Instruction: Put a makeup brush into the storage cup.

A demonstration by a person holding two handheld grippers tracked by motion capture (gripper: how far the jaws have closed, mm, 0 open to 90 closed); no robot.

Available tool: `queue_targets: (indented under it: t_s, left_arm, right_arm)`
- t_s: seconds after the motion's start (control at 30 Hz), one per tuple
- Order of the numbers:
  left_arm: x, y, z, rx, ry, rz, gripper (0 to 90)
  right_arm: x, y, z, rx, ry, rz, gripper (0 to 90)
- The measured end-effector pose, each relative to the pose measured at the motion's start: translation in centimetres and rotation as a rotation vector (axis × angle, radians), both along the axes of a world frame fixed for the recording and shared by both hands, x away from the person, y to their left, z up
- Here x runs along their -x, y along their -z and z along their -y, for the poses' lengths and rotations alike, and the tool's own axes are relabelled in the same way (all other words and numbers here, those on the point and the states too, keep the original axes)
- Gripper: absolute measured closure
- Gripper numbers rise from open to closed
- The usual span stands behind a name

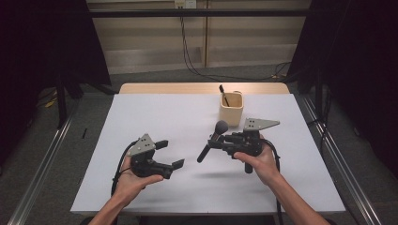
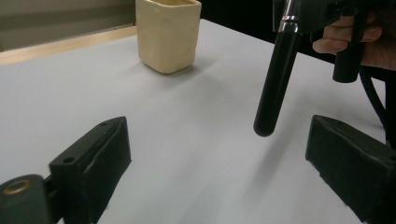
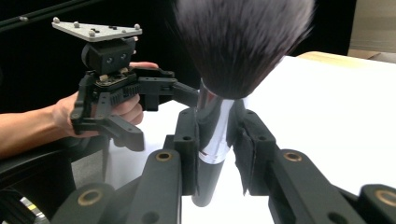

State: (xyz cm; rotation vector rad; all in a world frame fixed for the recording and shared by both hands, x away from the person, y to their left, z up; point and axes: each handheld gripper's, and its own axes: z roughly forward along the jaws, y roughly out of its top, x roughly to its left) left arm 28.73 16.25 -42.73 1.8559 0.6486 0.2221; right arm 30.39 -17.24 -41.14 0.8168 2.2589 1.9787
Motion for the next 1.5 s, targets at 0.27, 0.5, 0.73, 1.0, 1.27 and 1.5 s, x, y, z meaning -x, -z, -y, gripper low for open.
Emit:
queue_targets:
  t_s: [0.27, 0.5, 0.73, 1.0, 1.27, 1.5]
  left_arm:
    - [0.4, 0.0, -1.7, 0.052, -0.021, -0.019, 3.9]
    - [1.4, 0.2, -3.2, 0.05, -0.072, 0.015, 4.3]
    - [1.7, 0.8, -4.5, 0.034, -0.125, 0.024, 5.0]
    - [2.2, 1.5, -5.7, 0.016, -0.193, 0.057, 4.0]
    - [2.5, 2.1, -6.5, -0.006, -0.211, 0.063, 3.6]
    - [2.1, 2.2, -7.2, 0.013, -0.243, 0.083, 3.6]
  right_arm:
    - [0.0, -0.3, 0.7, 0.009, 0.025, 0.007, 72.1]
    - [0.0, -0.5, 1.7, 0.017, 0.06, 0.008, 72.1]
    - [-0.2, -0.7, 2.7, 0.02, 0.093, 0.017, 72.1]
    - [-0.4, -1.3, 3.3, 0.017, 0.123, 0.025, 72.1]
    - [-0.7, -1.6, 4.3, 0.027, 0.158, 0.027, 72.1]
    - [-1.3, -2.2, 4.8, 0.024, 0.183, 0.042, 72.1]
